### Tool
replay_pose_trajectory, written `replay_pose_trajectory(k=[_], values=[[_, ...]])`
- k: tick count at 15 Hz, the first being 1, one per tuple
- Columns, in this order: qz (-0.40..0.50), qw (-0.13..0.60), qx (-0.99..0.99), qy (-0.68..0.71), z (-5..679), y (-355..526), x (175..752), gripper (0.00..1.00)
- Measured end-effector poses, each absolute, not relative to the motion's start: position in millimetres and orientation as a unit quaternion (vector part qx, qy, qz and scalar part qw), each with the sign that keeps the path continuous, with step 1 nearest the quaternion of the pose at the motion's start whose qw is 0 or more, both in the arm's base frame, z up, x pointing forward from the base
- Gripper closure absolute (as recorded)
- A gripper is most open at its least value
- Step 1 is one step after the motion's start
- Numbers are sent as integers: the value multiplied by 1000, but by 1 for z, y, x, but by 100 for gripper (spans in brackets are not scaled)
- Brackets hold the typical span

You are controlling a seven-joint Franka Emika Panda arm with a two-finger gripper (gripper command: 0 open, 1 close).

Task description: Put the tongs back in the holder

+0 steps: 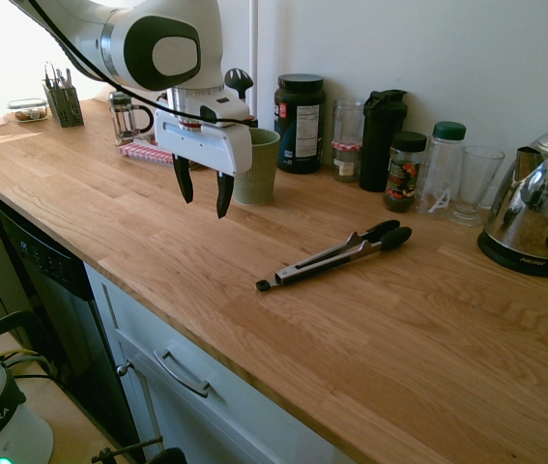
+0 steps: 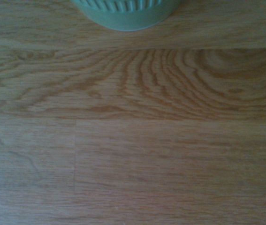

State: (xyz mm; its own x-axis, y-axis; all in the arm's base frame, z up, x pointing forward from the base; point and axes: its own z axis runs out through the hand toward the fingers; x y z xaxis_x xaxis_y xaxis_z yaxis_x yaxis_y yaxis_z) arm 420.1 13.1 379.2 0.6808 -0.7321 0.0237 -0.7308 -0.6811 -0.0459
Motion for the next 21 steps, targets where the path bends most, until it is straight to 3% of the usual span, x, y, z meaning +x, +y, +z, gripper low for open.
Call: replay_pose_trajectory(k=[5, 10, 14, 21], values=[[-28, 24, -908, 417, 407, -6, 438, 0], [-53, 35, -866, 497, 473, -111, 454, 0], [-45, 34, -848, 527, 441, -180, 463, 0], [-74, 45, -844, 530, 389, -200, 492, 0]])
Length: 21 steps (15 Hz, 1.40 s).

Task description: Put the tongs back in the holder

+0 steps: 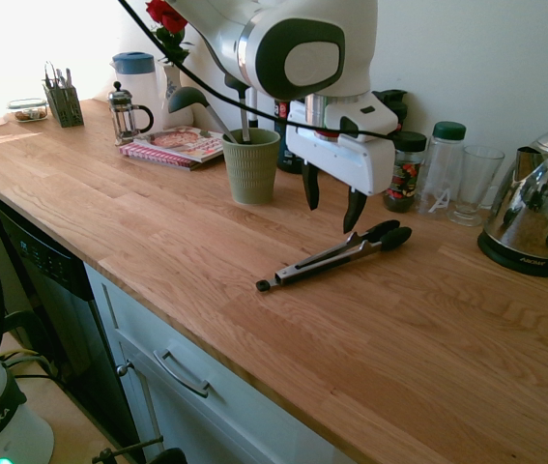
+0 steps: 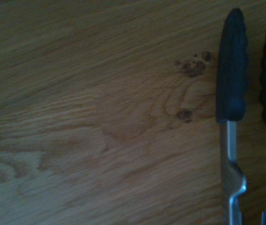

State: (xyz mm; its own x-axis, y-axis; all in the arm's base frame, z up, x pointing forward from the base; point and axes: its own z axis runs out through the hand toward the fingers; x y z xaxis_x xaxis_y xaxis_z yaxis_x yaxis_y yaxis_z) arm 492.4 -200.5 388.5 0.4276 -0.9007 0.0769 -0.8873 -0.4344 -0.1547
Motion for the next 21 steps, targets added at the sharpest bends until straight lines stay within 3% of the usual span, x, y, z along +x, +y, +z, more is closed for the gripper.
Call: replay_pose_trajectory(k=[2, 3, 21], values=[[-76, 53, -847, 523, 379, -202, 504, 0], [-79, 57, -850, 518, 375, -204, 510, 100], [-77, 51, -853, 514, 341, -232, 556, 100]])
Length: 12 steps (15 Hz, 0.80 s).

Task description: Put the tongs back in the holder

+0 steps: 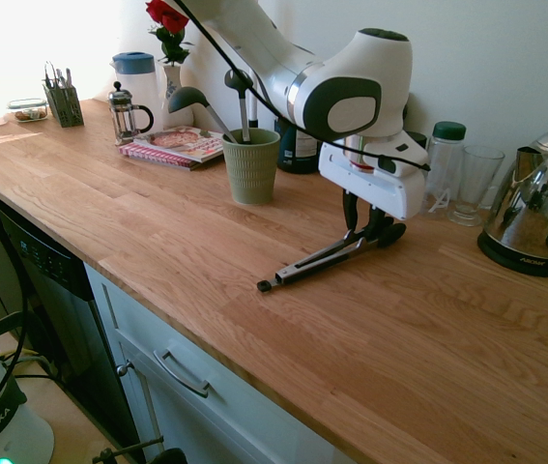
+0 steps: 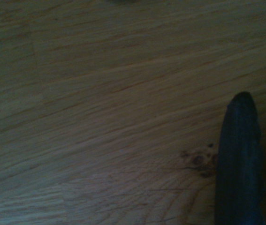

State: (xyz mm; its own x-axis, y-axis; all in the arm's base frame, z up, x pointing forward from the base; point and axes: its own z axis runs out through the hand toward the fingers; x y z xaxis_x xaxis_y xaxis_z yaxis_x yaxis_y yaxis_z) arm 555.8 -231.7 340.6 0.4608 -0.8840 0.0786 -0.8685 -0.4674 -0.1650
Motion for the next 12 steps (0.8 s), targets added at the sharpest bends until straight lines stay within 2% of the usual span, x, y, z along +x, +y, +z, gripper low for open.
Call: replay_pose_trajectory(k=[9, 12], values=[[-75, 50, -854, 512, 340, -229, 557, 100], [-85, 60, -855, 508, 369, -220, 557, 100]])
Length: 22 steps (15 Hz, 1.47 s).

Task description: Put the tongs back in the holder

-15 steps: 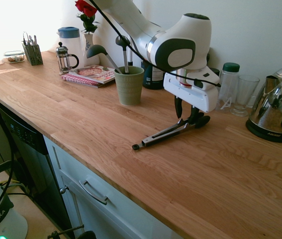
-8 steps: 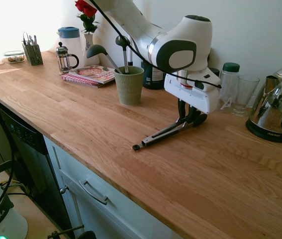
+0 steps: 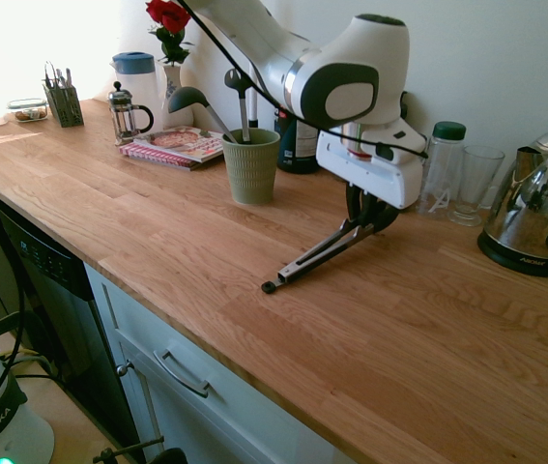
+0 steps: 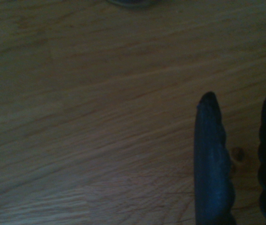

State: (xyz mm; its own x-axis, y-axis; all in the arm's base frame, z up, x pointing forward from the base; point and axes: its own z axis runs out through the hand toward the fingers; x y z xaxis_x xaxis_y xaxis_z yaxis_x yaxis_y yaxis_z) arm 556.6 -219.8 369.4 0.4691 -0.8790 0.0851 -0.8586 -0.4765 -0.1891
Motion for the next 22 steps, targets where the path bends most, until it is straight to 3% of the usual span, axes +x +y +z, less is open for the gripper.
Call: replay_pose_trajectory(k=[8, 14, 22], values=[[-140, 109, -860, 479, 542, -162, 515, 100], [-260, 88, -852, 446, 687, -13, 473, 100], [-429, 97, -766, 468, 703, 110, 478, 100]])
